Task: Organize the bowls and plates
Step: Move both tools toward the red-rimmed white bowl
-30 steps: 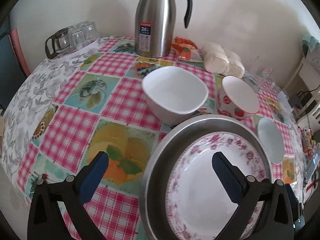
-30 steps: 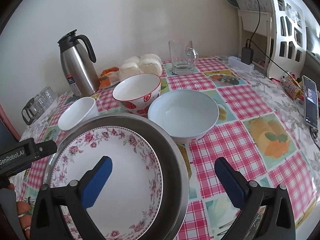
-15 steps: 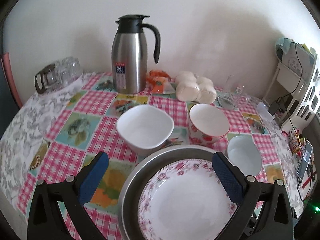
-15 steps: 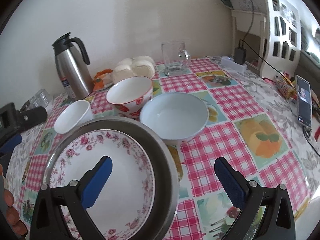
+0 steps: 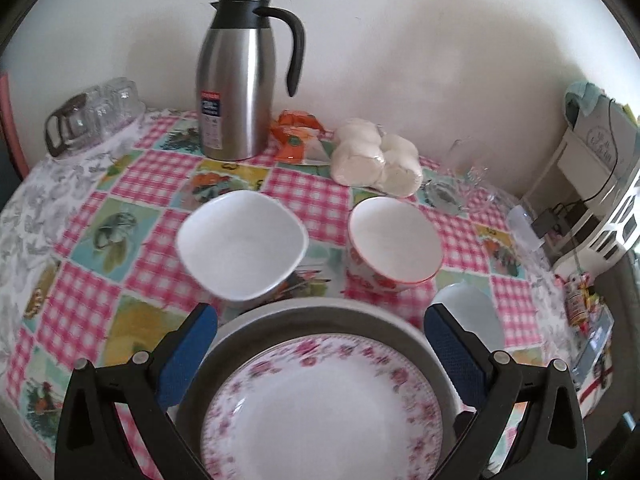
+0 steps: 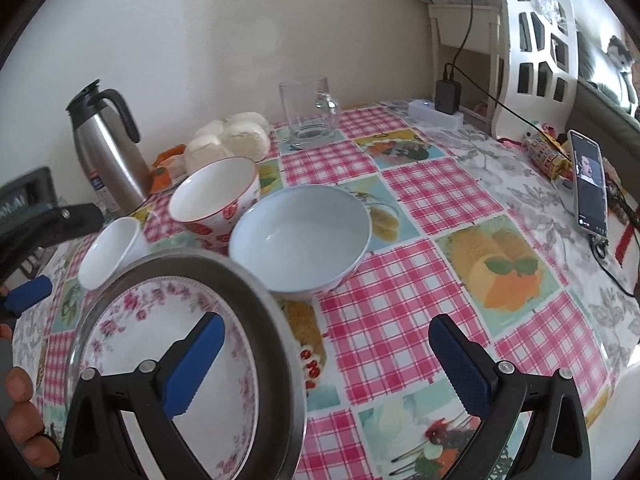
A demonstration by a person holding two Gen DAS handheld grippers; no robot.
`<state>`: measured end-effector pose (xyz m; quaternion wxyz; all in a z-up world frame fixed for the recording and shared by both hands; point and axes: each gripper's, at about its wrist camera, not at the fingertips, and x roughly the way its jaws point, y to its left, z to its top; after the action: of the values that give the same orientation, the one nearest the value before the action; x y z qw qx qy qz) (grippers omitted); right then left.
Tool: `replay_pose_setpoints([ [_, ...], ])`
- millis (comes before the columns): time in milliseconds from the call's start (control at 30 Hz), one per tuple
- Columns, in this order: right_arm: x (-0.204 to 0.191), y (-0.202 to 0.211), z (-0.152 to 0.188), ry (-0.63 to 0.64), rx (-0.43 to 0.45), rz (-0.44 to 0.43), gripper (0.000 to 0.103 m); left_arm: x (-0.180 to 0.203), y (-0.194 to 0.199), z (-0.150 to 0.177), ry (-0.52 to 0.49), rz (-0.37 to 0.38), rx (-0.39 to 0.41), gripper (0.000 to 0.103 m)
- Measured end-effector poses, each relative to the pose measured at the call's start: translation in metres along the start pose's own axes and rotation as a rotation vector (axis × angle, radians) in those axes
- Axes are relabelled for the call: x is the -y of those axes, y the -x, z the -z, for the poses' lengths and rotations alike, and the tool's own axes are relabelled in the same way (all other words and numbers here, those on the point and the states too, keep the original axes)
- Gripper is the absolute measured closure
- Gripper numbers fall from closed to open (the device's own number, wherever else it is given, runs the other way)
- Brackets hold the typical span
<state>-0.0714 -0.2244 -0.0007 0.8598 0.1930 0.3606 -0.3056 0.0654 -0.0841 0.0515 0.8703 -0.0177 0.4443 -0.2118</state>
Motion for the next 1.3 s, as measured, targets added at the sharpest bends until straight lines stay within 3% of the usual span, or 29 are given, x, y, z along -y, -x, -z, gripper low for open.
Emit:
replay_pose_setpoints([
  [433, 0.001, -0.017, -0.034, 0.006, 0.015, 0.069, 0.000, 0.008, -0.025, -0.020, 0.004, 0.027, 0.019, 0.000],
  [1000, -0.003, -0.035, -0.093, 0.044, -0.024, 0.073, 0.000, -0.005, -0.055, -0.041, 0.090, 0.161, 0.023, 0.000],
  [1300, 0.005, -0.039, -0.116, 0.058, -0.059, 0.032, 0.000, -0.001, -0.065, -0.048, 0.094, 0.213, 0.001, 0.000],
])
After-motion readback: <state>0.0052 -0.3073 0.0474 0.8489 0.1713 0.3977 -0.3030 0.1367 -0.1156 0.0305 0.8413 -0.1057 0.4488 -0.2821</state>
